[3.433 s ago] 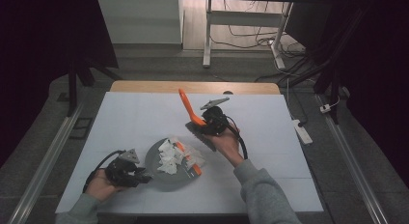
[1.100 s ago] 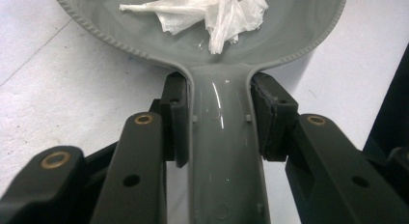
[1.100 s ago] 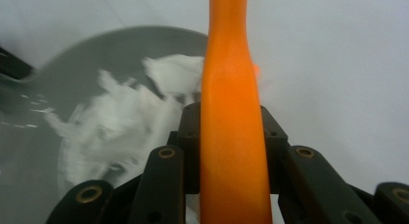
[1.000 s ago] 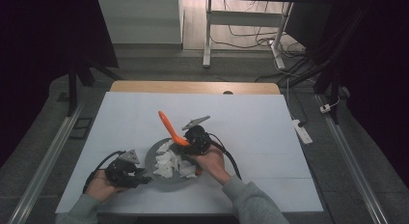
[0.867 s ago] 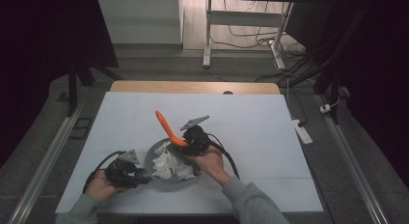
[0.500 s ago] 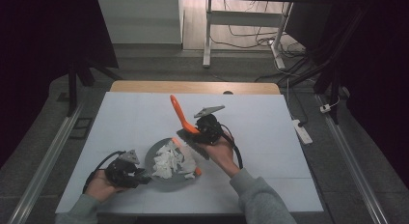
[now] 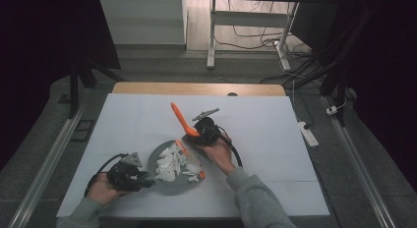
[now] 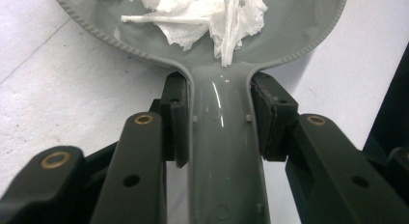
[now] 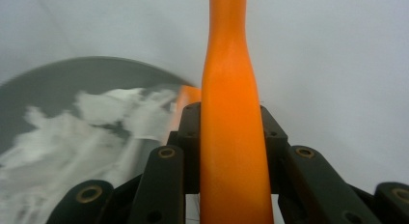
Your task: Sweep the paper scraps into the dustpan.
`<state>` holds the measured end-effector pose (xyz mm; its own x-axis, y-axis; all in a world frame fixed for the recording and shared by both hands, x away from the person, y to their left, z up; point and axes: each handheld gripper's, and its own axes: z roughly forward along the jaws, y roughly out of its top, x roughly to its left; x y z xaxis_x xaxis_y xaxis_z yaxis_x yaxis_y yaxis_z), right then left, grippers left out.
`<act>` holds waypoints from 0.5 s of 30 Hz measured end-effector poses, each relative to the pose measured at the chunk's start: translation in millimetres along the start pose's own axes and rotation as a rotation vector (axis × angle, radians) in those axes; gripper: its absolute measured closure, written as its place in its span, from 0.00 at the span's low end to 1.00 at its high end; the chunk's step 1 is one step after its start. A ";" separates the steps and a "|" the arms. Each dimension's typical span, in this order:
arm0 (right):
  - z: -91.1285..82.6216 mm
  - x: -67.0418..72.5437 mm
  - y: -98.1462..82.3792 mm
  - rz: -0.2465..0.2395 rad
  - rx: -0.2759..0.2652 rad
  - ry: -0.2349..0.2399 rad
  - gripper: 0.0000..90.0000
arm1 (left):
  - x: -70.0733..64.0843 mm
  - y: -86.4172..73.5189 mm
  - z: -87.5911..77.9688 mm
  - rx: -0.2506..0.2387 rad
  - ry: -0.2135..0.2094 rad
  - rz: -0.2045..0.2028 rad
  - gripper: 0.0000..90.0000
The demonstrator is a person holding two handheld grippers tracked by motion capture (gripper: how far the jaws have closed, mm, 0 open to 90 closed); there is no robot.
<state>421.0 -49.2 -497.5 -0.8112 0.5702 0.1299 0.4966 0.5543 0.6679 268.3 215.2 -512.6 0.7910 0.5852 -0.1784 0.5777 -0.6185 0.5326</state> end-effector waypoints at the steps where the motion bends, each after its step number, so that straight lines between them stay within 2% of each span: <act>1: 1.0 4.9 0.3 -0.009 0.004 0.013 0.78 | 0.0 0.0 0.0 0.000 0.000 0.000 0.69; 3: 2.5 16.0 0.0 -0.026 0.008 0.034 0.78 | 0.0 0.0 0.0 0.001 0.001 0.001 0.69; 8: -2.1 41.6 -0.8 -0.040 -0.025 0.122 0.78 | -0.1 0.1 0.1 0.002 0.002 0.001 0.69; 10: -4.9 49.2 0.3 -0.061 -0.027 0.136 0.78 | -0.2 0.0 0.1 0.002 0.002 0.001 0.69; 12: -9.9 52.1 2.1 -0.071 -0.037 0.139 0.78 | -0.3 0.0 0.1 0.003 0.002 0.000 0.69; 15: -21.4 48.3 4.7 -0.068 -0.060 0.127 0.78 | -0.2 -0.1 0.4 0.002 0.002 -0.002 0.69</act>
<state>377.5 -32.0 -472.4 -0.8765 0.4494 0.1724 0.4233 0.5492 0.7206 268.2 214.9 -512.9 0.7896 0.5874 -0.1775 0.5795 -0.6186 0.5306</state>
